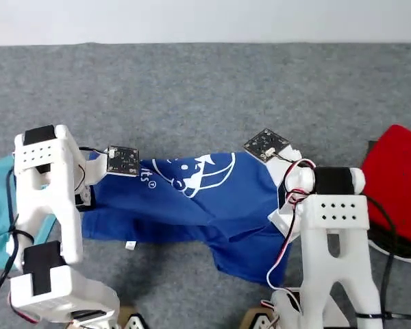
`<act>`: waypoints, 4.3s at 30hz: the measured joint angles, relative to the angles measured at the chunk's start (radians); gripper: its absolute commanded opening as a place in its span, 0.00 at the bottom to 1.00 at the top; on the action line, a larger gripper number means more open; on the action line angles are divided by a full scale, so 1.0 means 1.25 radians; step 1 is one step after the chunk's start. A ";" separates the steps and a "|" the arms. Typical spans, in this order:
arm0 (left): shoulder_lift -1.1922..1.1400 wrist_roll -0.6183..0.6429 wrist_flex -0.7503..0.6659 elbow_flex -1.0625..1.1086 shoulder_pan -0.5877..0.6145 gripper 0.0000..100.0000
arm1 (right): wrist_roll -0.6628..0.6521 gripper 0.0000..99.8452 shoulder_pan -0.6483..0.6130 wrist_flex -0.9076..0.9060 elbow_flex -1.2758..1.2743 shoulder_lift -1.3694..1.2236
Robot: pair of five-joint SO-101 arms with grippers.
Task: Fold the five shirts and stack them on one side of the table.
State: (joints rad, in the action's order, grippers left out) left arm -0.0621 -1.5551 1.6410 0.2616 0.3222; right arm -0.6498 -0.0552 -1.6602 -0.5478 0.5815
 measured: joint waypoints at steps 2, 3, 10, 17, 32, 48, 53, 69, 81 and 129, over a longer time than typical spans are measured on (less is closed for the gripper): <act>0.000 -0.002 0.002 -0.001 0.000 0.10 | 0.000 0.07 -0.001 -0.002 0.000 0.000; 0.000 -0.002 0.002 -0.001 0.004 0.11 | 0.000 0.09 -0.002 -0.006 0.000 0.000; 0.015 -0.002 0.027 -0.058 0.071 0.12 | 0.080 0.19 -0.010 -0.065 0.006 0.000; 0.072 0.026 0.044 -0.144 0.088 0.08 | 0.106 0.16 -0.015 -0.028 0.152 -0.002; -0.077 0.525 -0.176 -0.107 -0.072 0.01 | 0.112 0.01 -0.063 0.503 0.209 -0.475; -0.266 0.427 -0.149 -0.107 0.028 0.01 | 0.112 0.01 0.001 0.487 0.603 -0.948; -0.266 0.376 -0.137 -0.109 0.066 0.01 | 0.110 0.01 0.002 0.436 0.680 -0.967; -0.304 0.477 -0.077 -0.290 -0.064 0.01 | 0.110 0.01 -0.149 0.318 0.776 -0.994; -0.426 0.694 -0.140 -0.309 -0.026 0.01 | 0.112 0.01 -0.106 0.344 0.776 -1.041; -0.112 0.565 -0.077 0.228 -0.103 0.01 | 0.153 0.01 -0.136 0.059 0.776 -0.746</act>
State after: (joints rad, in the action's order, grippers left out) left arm -0.2018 -0.8493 1.5443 0.5470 0.1933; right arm -0.4580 -0.2256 -1.5865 0.4219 -0.3514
